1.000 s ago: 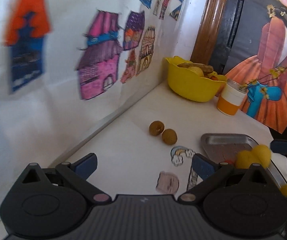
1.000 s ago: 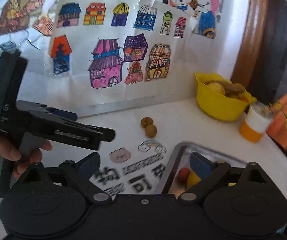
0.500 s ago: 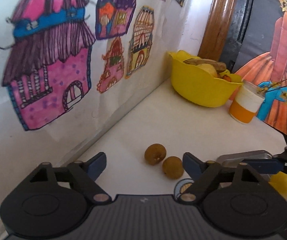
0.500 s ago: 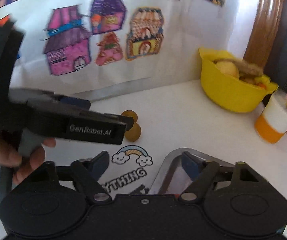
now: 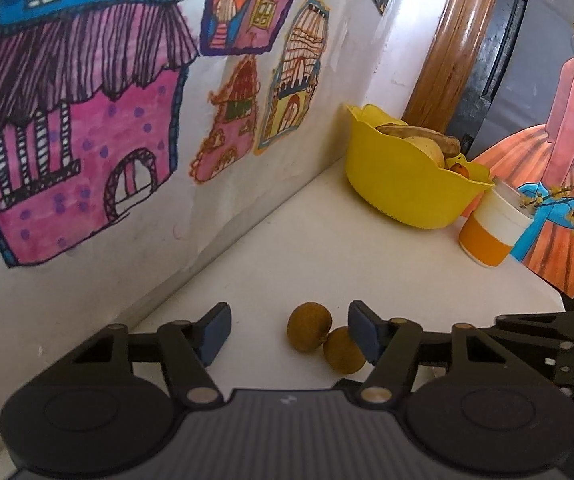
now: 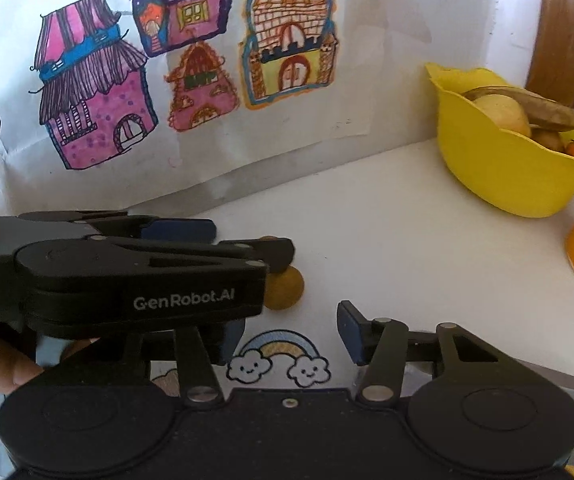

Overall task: Organize fruits
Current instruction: 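Grasp a brown kiwi with the left tool while the right tool grasps the other kiwi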

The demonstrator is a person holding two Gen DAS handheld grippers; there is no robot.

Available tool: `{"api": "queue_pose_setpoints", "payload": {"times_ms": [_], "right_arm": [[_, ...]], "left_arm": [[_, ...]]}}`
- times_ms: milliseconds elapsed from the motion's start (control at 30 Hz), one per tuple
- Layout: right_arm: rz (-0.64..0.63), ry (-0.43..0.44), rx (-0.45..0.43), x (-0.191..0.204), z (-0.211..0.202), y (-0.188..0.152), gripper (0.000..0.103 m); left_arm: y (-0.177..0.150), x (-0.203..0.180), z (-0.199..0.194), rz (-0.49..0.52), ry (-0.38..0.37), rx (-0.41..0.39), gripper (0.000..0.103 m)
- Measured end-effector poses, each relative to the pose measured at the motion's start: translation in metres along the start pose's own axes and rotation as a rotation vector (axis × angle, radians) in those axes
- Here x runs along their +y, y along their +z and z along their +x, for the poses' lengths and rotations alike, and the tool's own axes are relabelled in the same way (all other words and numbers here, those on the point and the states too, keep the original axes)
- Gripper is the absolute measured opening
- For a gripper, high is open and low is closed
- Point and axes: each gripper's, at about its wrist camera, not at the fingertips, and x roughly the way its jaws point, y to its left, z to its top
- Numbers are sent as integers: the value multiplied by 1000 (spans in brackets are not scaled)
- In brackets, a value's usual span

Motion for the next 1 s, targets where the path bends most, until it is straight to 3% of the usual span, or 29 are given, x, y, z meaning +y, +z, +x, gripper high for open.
{"api": "queue_pose_setpoints", "payload": {"times_ms": [100,300,433,533,600,867,933,1000], "right_arm": [[-1,5,10,3,6,2,48],[3,9,8,1,11,1,29],[4,13,16,2,7,-2,29],[-5,12,21,3,4,-4,23],[-11,7,32,2,1,-5,22],[1,-2,24,1,-1,-9,23],[2,-7,25,1,0,-8,39],[-7,-11,22,4,3,-6,42]], "left_arm": [[-1,2,-1,2,-17,4,71],[-5,3,-4,13,-39,3,71],[-8,3,-6,6,-72,8,66],[-5,3,-4,-8,-63,10,56],[-2,4,0,-14,-38,30,43],[-5,-4,5,55,-7,11,37],[-4,-4,5,51,-4,9,33],[-4,-2,5,46,-3,10,28]]}}
